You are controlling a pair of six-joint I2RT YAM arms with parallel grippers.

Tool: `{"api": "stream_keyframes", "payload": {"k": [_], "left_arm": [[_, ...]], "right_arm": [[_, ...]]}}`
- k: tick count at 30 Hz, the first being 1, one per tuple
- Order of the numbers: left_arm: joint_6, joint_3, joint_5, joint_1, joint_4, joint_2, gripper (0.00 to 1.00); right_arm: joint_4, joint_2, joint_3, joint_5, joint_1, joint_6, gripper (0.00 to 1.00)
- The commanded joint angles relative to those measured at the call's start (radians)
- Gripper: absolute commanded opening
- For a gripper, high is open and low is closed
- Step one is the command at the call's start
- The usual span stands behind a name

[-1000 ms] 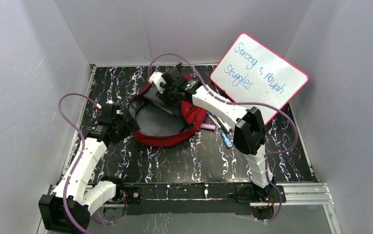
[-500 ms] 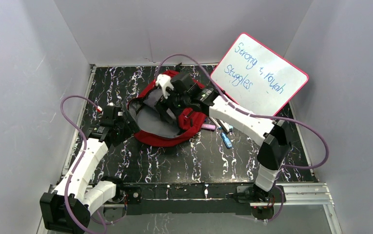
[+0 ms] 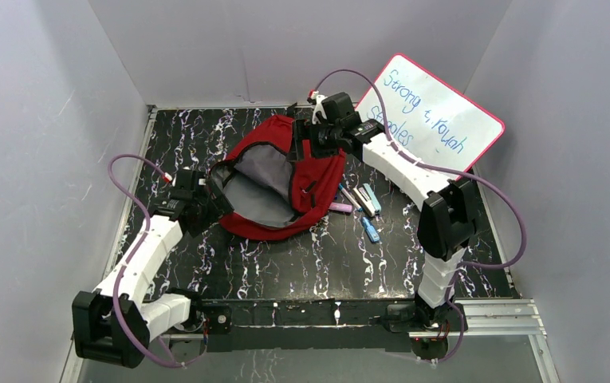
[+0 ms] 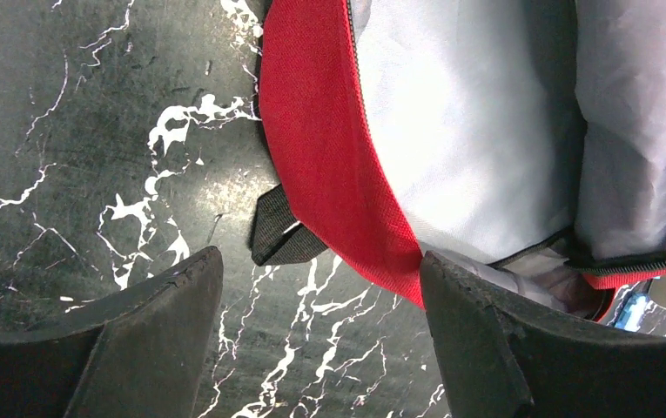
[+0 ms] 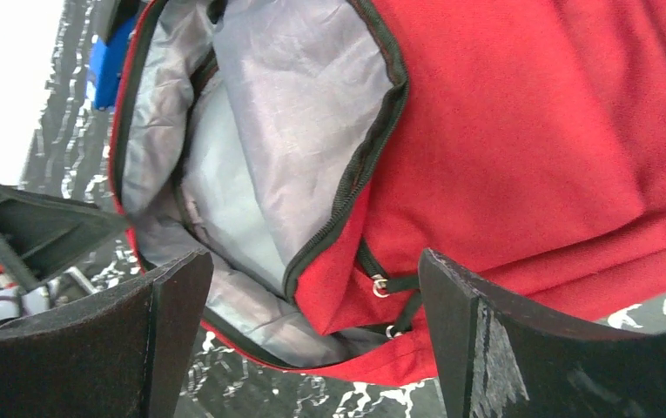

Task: Pack the student bag
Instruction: Adjust the student bag at the center of the board.

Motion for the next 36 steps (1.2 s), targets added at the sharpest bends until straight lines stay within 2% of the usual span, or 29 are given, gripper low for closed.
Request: {"api": "stream_keyframes", "payload": {"k": [1, 7, 20, 26, 36], "left_arm": [[-0.023, 0.03, 0.004, 0.006, 0.037, 0.037, 0.8], [-0.023, 0.052, -0.003, 0.007, 0.056, 0.063, 0.8], [-0.059, 0.054, -0.017, 0.005, 0.088, 0.065, 0.8], [-0.059, 0.006, 0.014, 0.006, 0.104, 0.082, 0.74], [-0.041, -0.04, 0.049, 0.007, 0.123, 0.039, 0.56]], "right_arm": [[0.119, 0.016, -0.012, -0.15, -0.024, 0.124, 0.97], [0.162, 0.087, 0.0, -0.238, -0.043, 0.176, 0.96], [0.118, 0.165, 0.027, -0.179, -0.042, 0.157, 0.94], [0.142, 0.192, 0.037, -0.23, -0.042, 0.158, 0.92], [0.144, 0.254, 0.093, -0.382, -0.031, 0.133, 0.85]]}}
